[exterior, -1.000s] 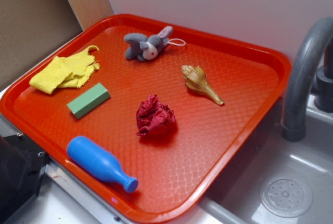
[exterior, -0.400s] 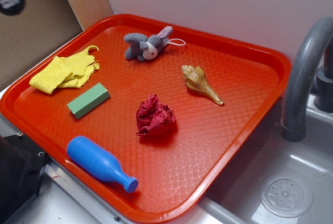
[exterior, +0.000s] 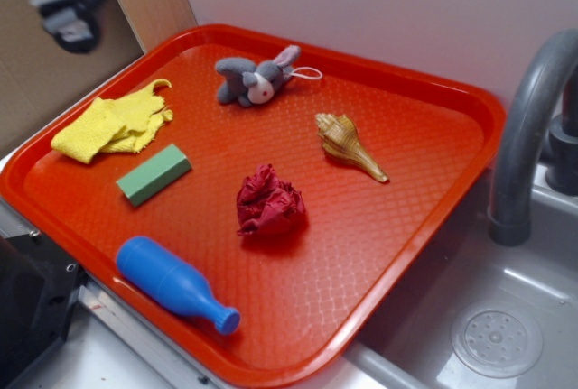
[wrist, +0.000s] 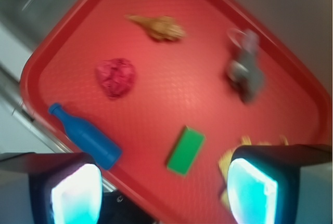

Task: Grab the red paper.

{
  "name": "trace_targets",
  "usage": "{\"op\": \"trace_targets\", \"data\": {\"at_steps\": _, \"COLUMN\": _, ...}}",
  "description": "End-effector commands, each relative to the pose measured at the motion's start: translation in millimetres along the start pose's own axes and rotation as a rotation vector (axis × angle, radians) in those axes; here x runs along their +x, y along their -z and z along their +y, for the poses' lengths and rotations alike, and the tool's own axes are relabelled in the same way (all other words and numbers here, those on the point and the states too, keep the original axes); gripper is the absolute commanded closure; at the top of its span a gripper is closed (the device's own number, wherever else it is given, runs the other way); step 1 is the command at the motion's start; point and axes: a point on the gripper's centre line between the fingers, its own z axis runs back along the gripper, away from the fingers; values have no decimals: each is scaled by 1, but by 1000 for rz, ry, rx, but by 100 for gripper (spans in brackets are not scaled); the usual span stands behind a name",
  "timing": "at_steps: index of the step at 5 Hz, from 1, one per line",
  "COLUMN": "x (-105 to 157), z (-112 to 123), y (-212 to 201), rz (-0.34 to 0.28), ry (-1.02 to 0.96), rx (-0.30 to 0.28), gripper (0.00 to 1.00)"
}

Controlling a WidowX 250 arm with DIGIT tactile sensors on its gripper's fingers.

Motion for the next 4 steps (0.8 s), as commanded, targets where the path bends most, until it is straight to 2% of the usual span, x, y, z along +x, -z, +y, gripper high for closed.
{"op": "trace_targets", "data": {"at_steps": 1, "x": 40, "z": -61, "y": 41, "rz": 59, "ry": 414, "rx": 84, "gripper": 0}}
{"op": "trace_targets", "data": {"at_steps": 2, "x": 45, "z": -74, "y": 70, "rz": 136, "ry": 435, "rx": 91, "gripper": 0}}
{"op": "trace_targets", "data": {"at_steps": 3, "x": 44, "z": -69, "y": 101, "rz": 184, "ry": 392, "rx": 114, "gripper": 0}}
{"op": "trace_targets", "data": {"at_steps": 4, "x": 41, "z": -55, "y": 117, "rz": 232, "ry": 317, "rx": 169, "gripper": 0}}
